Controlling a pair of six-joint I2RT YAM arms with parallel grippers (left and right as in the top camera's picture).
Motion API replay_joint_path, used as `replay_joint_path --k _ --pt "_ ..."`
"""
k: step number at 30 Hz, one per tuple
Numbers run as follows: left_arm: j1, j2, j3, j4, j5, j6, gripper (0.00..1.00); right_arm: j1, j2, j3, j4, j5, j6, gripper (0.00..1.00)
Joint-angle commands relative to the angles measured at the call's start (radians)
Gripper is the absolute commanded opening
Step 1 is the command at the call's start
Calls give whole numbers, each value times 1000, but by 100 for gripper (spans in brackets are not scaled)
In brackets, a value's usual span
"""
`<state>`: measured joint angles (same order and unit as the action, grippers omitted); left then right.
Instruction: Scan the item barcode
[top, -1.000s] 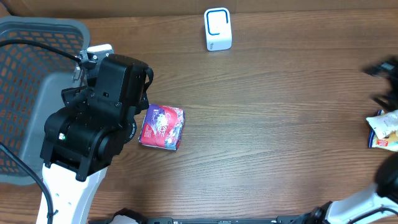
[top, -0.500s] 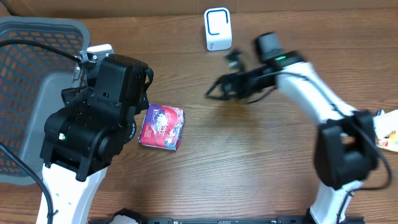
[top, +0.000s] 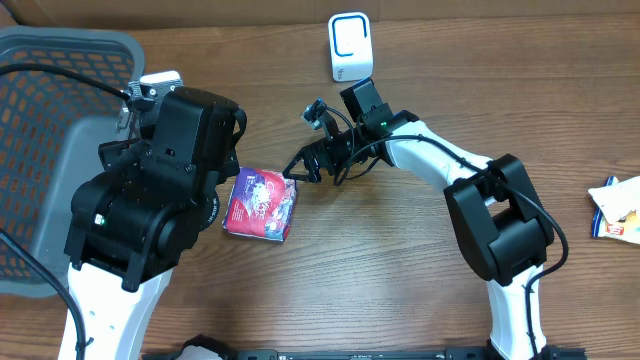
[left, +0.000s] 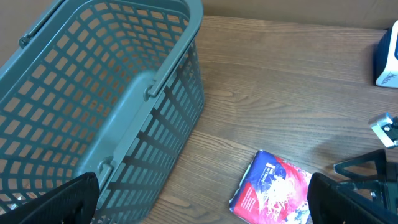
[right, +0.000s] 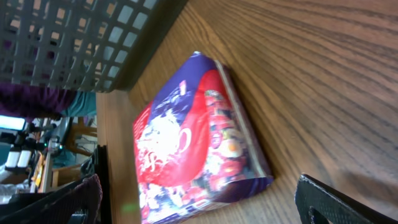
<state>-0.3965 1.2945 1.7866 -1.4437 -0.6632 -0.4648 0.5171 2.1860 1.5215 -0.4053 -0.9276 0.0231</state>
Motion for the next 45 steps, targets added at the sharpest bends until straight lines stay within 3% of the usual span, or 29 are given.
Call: replay_joint_path --k 1,20,22,24,26,27,31,33,34,42,45 --pt "5 2 13 4 -12 -7 100 9 36 -6 24 -11 8 100" --pt "5 2 13 4 -12 -7 100 80 134 -1 52 -16 23 99" --pt "5 2 13 4 -12 -7 100 82 134 -1 52 -15 22 89" --pt "5 2 13 4 -12 -7 100 83 134 -1 53 -6 21 72" --pt "5 2 13 4 -12 -7 100 83 134 -1 53 16 22 45" --pt "5 2 13 4 -12 -7 100 83 134 -1 53 21 22 37" --pt "5 2 13 4 -12 -7 100 80 134 -1 57 22 22 32" --pt "5 2 13 4 -12 -7 100 68 133 0 52 18 24 15" --pt "5 2 13 4 -12 -7 100 62 130 2 40 16 26 11" --pt "5 2 13 4 -12 -7 100 -42 19 45 -222 21 -11 7" --pt "5 2 13 4 -12 -7 99 -96 -71 45 -359 145 -51 6"
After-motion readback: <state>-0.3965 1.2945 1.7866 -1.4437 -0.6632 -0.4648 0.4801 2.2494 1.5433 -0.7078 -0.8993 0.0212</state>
